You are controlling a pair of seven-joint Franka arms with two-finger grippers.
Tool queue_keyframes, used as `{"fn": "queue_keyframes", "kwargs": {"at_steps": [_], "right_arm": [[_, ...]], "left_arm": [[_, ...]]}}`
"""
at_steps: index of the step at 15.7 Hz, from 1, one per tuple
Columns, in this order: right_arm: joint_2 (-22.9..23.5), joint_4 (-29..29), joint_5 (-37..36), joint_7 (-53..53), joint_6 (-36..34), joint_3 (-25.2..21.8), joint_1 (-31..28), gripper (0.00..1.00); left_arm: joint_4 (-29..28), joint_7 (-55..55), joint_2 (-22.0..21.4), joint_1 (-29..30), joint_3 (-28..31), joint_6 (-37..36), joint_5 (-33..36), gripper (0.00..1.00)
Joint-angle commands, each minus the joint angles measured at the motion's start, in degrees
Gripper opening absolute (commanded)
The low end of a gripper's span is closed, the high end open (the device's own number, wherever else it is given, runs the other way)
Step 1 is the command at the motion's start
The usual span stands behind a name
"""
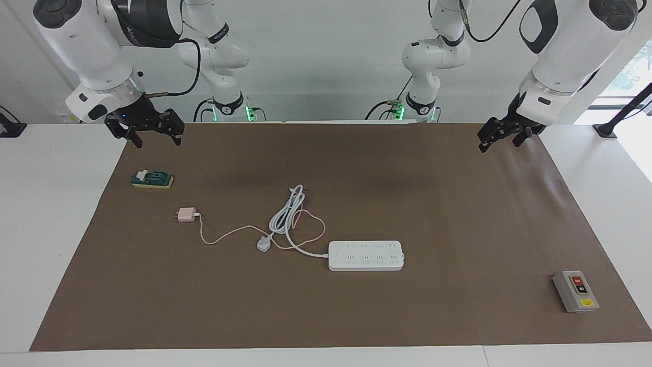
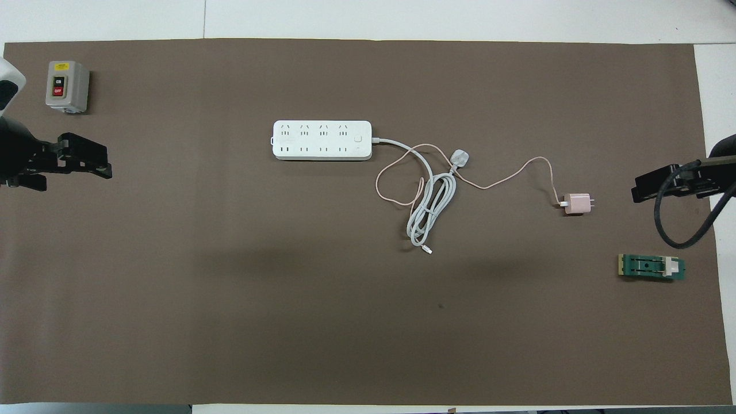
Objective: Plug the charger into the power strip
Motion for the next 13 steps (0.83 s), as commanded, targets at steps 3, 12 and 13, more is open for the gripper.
{"fn": "queue_keyframes", "kwargs": {"at_steps": [3, 12, 13], "right_arm": [[-1.33, -1.46, -0.60, -0.90, 0.10, 0.25, -0.38, 1.00], [-1.33, -1.11, 0.36, -3.71, 0.54, 0.34, -0.12, 1.00], [-1.33, -1.29, 0.36, -1.80, 1.67, 0.34, -0.12, 1.00]], "left_arm": [[-1.14, 0.18, -1.26, -0.26, 0.42, -0.13, -0.43, 1.00], [-1.14, 0.18, -1.26, -0.26, 0.42, -0.13, -0.43, 1.00], [-1.14, 0.18, -1.26, -0.26, 0.42, -0.05, -0.43, 1.00]]}}
